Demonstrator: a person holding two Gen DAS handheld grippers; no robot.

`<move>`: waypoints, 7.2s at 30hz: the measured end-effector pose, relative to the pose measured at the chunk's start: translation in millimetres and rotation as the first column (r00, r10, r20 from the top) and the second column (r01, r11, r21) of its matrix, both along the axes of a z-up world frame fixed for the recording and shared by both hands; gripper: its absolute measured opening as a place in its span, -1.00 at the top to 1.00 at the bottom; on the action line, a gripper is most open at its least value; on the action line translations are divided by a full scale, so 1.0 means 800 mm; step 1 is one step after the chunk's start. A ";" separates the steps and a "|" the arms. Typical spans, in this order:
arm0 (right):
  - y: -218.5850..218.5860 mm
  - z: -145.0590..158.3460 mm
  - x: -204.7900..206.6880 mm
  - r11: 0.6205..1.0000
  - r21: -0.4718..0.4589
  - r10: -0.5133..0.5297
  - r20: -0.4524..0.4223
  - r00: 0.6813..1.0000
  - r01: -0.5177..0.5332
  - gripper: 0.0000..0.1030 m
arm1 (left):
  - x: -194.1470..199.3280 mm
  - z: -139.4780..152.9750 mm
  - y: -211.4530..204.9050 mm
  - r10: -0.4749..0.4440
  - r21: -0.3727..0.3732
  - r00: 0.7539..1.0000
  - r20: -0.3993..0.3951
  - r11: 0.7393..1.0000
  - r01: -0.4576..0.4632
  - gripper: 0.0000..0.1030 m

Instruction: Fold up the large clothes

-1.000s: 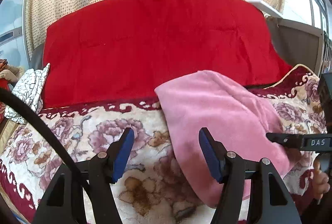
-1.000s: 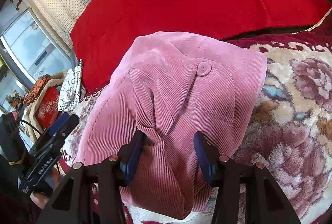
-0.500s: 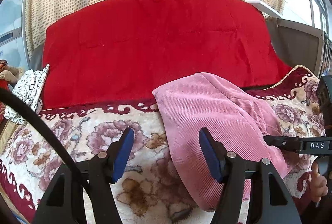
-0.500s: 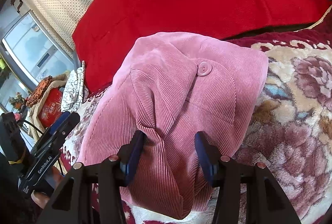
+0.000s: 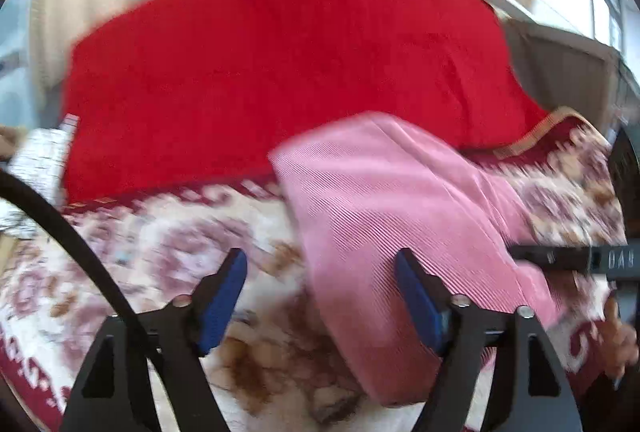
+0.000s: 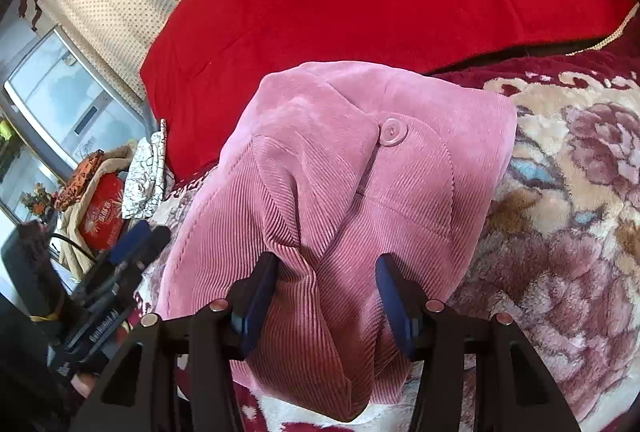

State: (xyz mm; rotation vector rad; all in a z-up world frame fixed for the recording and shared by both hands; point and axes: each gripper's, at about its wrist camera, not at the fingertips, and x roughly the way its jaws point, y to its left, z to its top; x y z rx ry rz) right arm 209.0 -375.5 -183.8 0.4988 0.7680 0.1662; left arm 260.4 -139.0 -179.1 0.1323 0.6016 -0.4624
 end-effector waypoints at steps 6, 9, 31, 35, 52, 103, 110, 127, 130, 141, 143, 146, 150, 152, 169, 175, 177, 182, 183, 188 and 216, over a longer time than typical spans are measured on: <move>-0.001 0.018 0.004 0.999 -0.031 -0.013 -0.019 1.000 0.013 -0.08 | 0.004 -0.006 -0.005 0.017 0.017 1.000 0.004 1.000 -0.017 -0.50; -0.001 0.049 -0.001 0.999 -0.042 -0.024 0.051 0.998 0.026 -0.09 | 0.007 -0.005 -0.002 0.016 -0.002 1.000 -0.013 1.000 -0.016 -0.50; -0.061 0.036 0.022 0.985 0.141 -0.112 0.056 0.992 0.104 -0.49 | 0.056 0.002 0.079 0.065 -0.305 0.974 -0.215 0.943 -0.130 -0.65; -0.100 0.034 0.012 0.972 0.192 -0.138 0.018 0.990 0.132 -0.56 | 0.065 -0.003 0.081 -0.006 -0.372 0.962 -0.272 0.923 -0.099 -0.65; -0.060 -0.047 0.071 0.931 0.364 0.082 -0.137 0.987 -0.027 -0.84 | 0.107 -0.057 0.041 -0.231 -0.536 0.827 -0.512 0.839 -0.097 -0.68; -0.011 -0.020 0.071 0.840 0.535 0.090 0.017 0.996 -0.085 -0.82 | 0.084 -0.058 0.052 -0.290 -0.586 0.831 -0.474 0.809 -0.052 -0.67; -0.004 -0.015 0.078 0.879 0.474 0.080 -0.022 0.997 -0.060 -0.93 | 0.035 -0.030 -0.014 -0.209 -0.304 0.924 -0.320 0.947 0.108 -0.68; 0.013 -0.029 0.100 0.954 0.291 0.089 -0.060 0.994 -0.068 -0.39 | 0.068 -0.052 0.049 -0.338 -0.516 0.821 -0.460 0.854 0.063 -0.60; 0.014 -0.028 0.099 0.953 0.293 0.094 -0.045 0.995 -0.077 -0.24 | 0.059 -0.049 0.037 -0.326 -0.494 0.845 -0.424 0.865 0.086 -0.51; 0.027 0.011 0.081 0.902 0.403 0.125 0.099 0.987 -0.154 -0.02 | 0.027 0.025 0.063 -0.318 -0.530 0.919 -0.234 0.834 0.154 -0.23; 0.035 0.018 0.080 0.889 0.415 0.147 0.140 0.979 -0.193 -0.02 | 0.017 0.038 0.070 -0.273 -0.490 0.942 -0.193 0.859 0.148 -0.23; 0.046 0.001 0.096 0.846 0.477 0.195 0.139 0.971 -0.238 -0.03 | 0.006 0.037 0.061 -0.169 -0.363 0.973 -0.160 0.926 0.101 -0.25; 0.035 -0.074 0.125 0.810 0.578 0.165 -0.060 0.985 -0.100 -0.02 | 0.041 -0.034 0.029 -0.043 -0.158 0.935 -0.353 0.987 -0.015 -0.61; 0.031 -0.065 0.120 0.825 0.556 0.159 -0.053 0.986 -0.103 -0.03 | 0.051 -0.038 0.036 -0.056 -0.224 0.921 -0.385 0.974 -0.035 -0.67; 0.055 -0.028 0.063 0.952 0.307 0.042 -0.079 0.996 -0.016 -0.04 | 0.027 -0.048 0.054 0.004 -0.208 0.947 -0.320 0.975 -0.074 -0.88; 0.070 0.050 0.030 0.998 0.060 0.012 -0.033 0.999 -0.010 -0.17 | 0.001 -0.019 0.068 0.042 -0.141 0.984 -0.176 0.988 -0.067 -0.84; 0.070 0.079 0.025 1.000 0.004 -0.001 0.019 1.000 0.001 -0.17 | 0.001 -0.021 0.063 0.035 -0.114 0.987 -0.158 0.992 -0.053 -0.85; 0.105 0.119 0.067 0.994 -0.025 0.112 0.071 0.991 -0.111 0.01 | 0.008 -0.027 0.067 0.026 -0.147 0.980 -0.199 0.987 -0.056 -0.85; 0.117 0.119 0.081 0.990 -0.038 0.139 0.078 0.987 -0.136 0.06 | 0.010 -0.029 0.067 0.025 -0.152 0.978 -0.209 0.987 -0.058 -0.85; 0.105 0.048 0.166 0.997 -0.063 0.048 -0.093 0.995 -0.054 0.74 | 0.011 -0.036 0.061 0.006 -0.136 0.978 -0.210 0.990 -0.035 -0.85; 0.133 0.021 0.164 0.967 -0.238 0.047 -0.163 0.985 -0.085 0.87 | -0.015 -0.007 0.072 -0.090 -0.124 0.988 -0.124 0.989 0.075 -0.85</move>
